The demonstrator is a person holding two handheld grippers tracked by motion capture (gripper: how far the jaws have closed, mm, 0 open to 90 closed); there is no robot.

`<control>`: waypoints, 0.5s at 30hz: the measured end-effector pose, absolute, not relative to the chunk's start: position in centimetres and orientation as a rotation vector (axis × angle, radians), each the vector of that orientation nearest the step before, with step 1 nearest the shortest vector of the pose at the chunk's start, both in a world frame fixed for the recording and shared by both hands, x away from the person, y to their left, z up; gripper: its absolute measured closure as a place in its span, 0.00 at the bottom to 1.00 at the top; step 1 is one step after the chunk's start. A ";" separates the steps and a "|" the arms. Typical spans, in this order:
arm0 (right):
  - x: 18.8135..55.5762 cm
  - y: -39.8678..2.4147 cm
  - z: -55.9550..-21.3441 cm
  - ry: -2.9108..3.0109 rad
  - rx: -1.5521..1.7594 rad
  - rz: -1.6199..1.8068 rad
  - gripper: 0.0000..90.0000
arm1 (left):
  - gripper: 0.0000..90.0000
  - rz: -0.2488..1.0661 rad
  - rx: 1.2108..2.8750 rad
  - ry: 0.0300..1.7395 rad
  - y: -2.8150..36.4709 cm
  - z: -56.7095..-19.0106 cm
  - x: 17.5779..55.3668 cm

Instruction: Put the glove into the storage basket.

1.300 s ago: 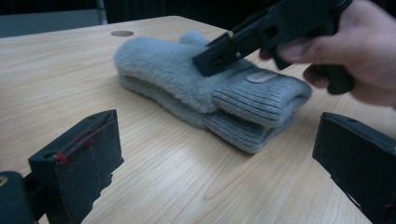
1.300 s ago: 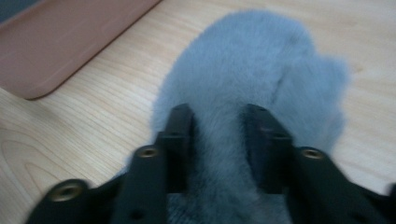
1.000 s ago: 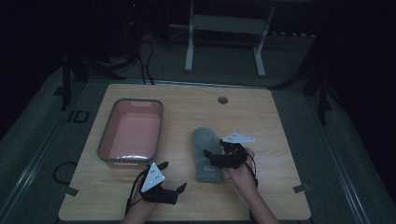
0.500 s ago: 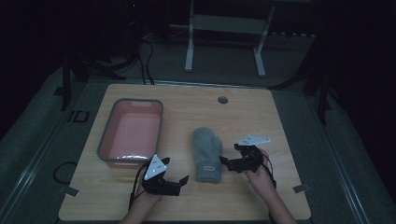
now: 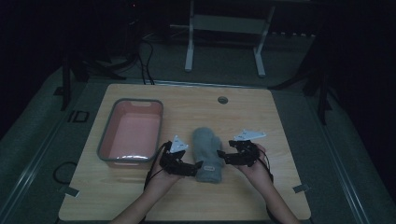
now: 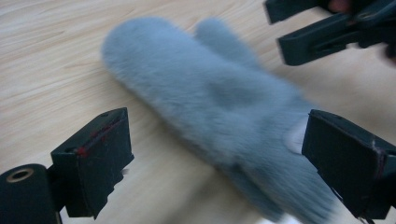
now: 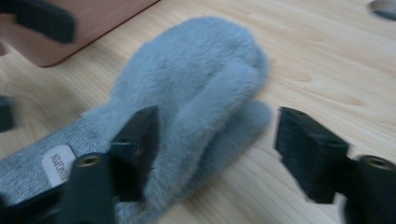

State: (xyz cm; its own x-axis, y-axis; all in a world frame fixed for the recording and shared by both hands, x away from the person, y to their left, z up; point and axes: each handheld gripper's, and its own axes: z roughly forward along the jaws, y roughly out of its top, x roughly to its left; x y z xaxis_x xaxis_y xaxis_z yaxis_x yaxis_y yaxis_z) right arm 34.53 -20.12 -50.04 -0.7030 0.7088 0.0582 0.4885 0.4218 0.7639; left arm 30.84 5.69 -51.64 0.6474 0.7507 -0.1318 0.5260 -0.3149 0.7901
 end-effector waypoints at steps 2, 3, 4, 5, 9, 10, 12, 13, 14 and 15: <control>34.8 -19.7 -50.7 2.395 1.042 1.142 0.43 | 0.11 0.323 1.998 1.036 5.5 -52.2 31.6; 34.9 -19.6 -50.9 2.400 1.053 1.138 0.44 | 0.13 0.295 2.004 1.056 5.3 -52.5 32.2; 35.0 -19.5 -51.3 2.401 1.060 1.163 0.47 | 0.13 0.281 2.003 1.065 5.3 -52.7 32.5; 35.0 -19.5 -51.5 2.397 1.063 1.158 0.47 | 0.13 0.268 2.003 1.078 5.2 -53.0 32.9; 35.4 -19.1 -52.8 2.447 1.094 1.115 0.47 | 0.13 0.232 2.076 1.080 4.6 -53.8 34.2; 35.5 -19.1 -53.0 2.457 1.096 1.100 0.47 | 0.14 0.221 2.081 1.079 4.6 -53.8 34.4; 35.8 -19.2 -53.5 2.474 1.109 1.072 0.46 | 0.15 0.205 2.077 1.077 4.4 -53.9 34.8; 36.0 -19.2 -53.6 2.483 1.128 1.061 0.43 | 0.16 0.186 2.081 1.079 4.3 -54.0 35.0; 36.2 -19.3 -53.8 2.494 1.150 1.057 0.43 | 0.17 0.165 2.084 1.087 4.3 -54.1 35.2; 36.4 -19.4 -53.9 2.508 1.165 1.056 0.42 | 0.17 0.144 2.092 1.087 4.2 -54.4 35.5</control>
State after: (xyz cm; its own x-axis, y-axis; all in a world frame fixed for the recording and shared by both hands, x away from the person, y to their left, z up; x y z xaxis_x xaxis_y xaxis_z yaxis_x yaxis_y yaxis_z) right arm 36.41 -19.36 -53.90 -0.6762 0.7259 0.1256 0.5971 0.4402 0.6706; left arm 35.50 4.19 -54.35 0.6311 0.7404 -0.2313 0.6549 -0.3488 0.6704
